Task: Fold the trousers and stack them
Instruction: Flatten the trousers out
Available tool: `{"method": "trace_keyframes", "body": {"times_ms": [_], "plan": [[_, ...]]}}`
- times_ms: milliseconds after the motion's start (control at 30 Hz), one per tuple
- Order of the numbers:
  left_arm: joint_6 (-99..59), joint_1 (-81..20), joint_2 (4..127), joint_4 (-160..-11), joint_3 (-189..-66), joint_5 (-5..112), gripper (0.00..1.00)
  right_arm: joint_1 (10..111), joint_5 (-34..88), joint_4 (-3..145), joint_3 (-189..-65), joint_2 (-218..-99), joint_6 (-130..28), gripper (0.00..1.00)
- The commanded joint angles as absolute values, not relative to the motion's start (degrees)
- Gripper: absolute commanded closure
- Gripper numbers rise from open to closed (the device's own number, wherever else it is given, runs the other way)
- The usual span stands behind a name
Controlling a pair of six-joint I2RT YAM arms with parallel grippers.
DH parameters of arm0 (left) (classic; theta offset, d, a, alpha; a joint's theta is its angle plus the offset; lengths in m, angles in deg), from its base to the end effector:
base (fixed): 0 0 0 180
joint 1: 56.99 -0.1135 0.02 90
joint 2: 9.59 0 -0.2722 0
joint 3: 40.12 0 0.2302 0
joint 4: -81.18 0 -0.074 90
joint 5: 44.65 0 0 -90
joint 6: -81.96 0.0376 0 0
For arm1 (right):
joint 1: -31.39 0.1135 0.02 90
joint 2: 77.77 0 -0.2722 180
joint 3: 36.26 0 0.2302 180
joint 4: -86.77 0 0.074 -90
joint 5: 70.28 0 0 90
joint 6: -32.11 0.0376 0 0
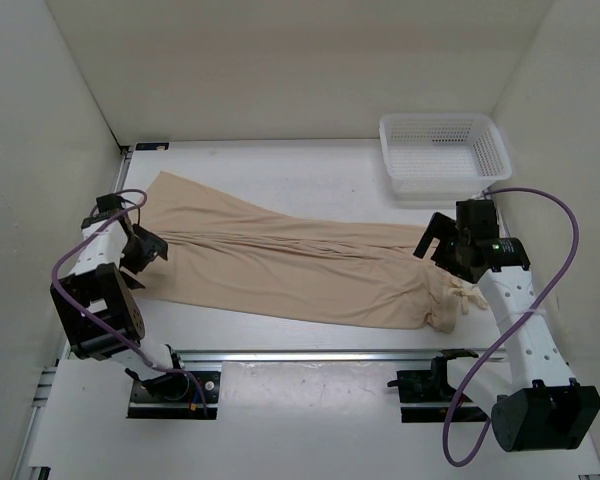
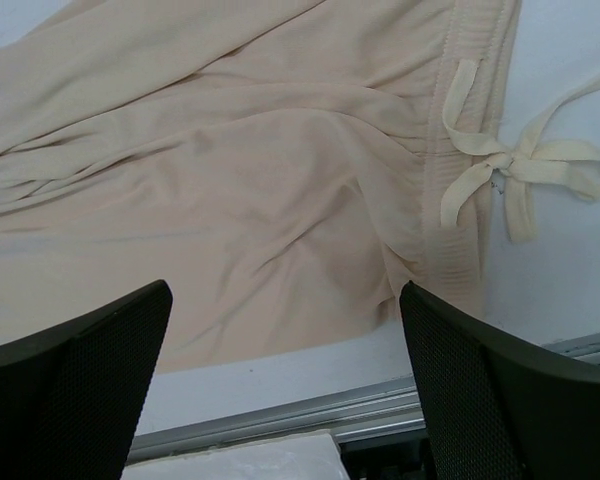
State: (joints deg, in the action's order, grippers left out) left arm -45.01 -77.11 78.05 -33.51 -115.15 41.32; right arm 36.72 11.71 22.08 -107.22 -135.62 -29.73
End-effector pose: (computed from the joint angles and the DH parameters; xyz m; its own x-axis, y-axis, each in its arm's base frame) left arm 0.2402 0.0908 0.2262 -0.5189 -0.8290 -0.2085 -0.8374 0.5420 -0.0710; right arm 0.1682 0.0104 0.3090 -0.6905 0.4049 -0.5994 0.3631 0.9107 0.1970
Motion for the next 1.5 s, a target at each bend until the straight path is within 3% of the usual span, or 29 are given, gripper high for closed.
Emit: {"method": "trace_keyframes", "body": {"times_ms": [0, 233, 333, 467, 567, 667, 933, 1300, 1400, 1467], "plan": [[-45.0, -77.1, 78.5, -33.3, -115.2, 39.6, 0.01, 37.4, 10.1, 24.5, -108.4, -134.5, -29.2, 0.01], [-45.5, -77.6, 79.7, -33.3, -115.2, 39.6, 0.01, 37.4, 9.3, 26.4, -107.0, -134.3, -29.2, 0.01], [-45.5, -79.3, 80.8, -33.3, -115.2, 39.0, 0.01, 37.4, 15.5, 24.3, -109.5, -138.0, -29.9, 0.01], [-45.5, -81.9, 82.3, -33.3, -115.8, 39.1, 0.04, 37.9, 20.3, 24.3, -110.1, -139.6, -30.5, 0.08], [-45.0, -83.2, 82.8, -33.3, -116.4, 39.1, 0.15, 37.9, 19.8, 24.8, -109.5, -138.2, -31.0, 0.14], [-45.0, -86.0, 82.8, -31.4, -118.3, 37.2, 0.15, 37.9, 17.8, 24.3, -110.1, -137.5, -31.5, 0.18], [-40.9, -89.8, 86.5, -30.1, -122.7, 34.1, 0.00, 37.9, 17.8, 23.8, -110.6, -137.0, -31.6, 0.20], [-39.9, -90.9, 91.4, -30.7, -123.3, 36.7, 0.00, 37.9, 18.3, 24.3, -110.6, -136.5, -31.6, 0.19], [-39.9, -91.4, 91.4, -30.7, -123.3, 36.7, 0.06, 37.9, 18.9, 24.3, -110.6, -136.5, -31.6, 0.19], [-39.9, -91.4, 91.4, -30.7, -123.3, 37.3, 0.25, 37.9, 18.9, 24.3, -110.6, -136.5, -31.6, 0.19]]}}
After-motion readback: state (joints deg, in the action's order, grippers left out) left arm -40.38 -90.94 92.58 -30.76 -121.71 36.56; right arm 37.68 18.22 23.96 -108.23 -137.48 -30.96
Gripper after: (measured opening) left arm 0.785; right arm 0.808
